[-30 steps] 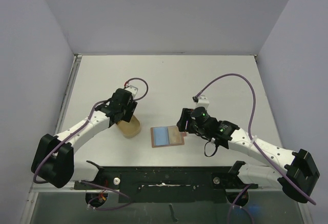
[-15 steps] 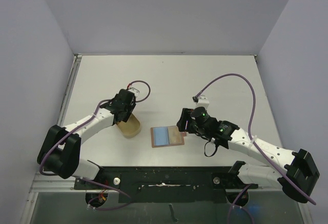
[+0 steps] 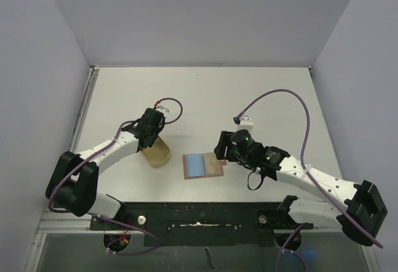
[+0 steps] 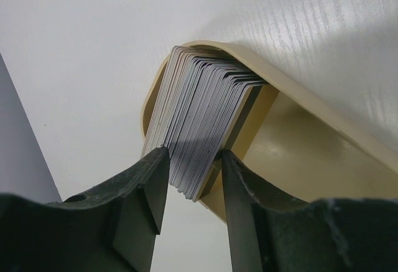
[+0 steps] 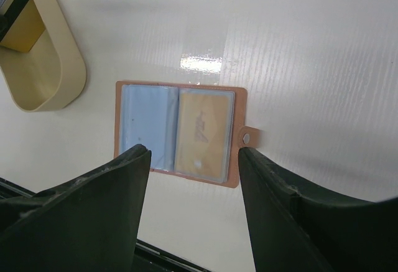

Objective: Put the credit cards into the card holder
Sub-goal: Pick up the credit card from the storage box, then insert the credit card into the card holder.

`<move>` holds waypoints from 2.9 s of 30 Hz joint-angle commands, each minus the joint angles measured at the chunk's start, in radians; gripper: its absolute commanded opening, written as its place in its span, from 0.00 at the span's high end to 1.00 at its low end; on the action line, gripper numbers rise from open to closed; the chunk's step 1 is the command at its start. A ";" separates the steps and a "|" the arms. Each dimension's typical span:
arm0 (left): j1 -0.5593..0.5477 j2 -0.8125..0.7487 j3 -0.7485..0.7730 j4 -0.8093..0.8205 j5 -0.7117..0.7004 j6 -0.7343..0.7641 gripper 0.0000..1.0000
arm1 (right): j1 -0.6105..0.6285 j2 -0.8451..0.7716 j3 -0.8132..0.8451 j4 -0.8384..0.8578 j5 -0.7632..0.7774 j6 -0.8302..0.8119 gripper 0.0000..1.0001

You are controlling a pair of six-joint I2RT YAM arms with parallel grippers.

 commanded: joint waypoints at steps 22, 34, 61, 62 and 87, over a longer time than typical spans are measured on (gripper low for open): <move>-0.023 0.020 0.051 0.025 -0.061 0.028 0.63 | 0.002 -0.010 0.040 0.051 0.028 -0.020 0.41; -0.035 0.011 0.058 0.003 -0.077 0.029 0.78 | 0.002 -0.007 0.036 0.058 0.016 -0.017 0.41; -0.052 -0.150 0.150 -0.177 0.115 -0.201 1.00 | -0.021 0.042 0.031 0.059 -0.055 -0.061 0.40; -0.052 -0.165 0.152 -0.172 0.132 -0.218 1.00 | -0.035 0.055 0.033 0.061 -0.069 -0.071 0.40; -0.056 -0.248 -0.136 0.408 0.851 -1.010 1.00 | -0.177 0.395 0.101 0.090 -0.281 -0.227 0.50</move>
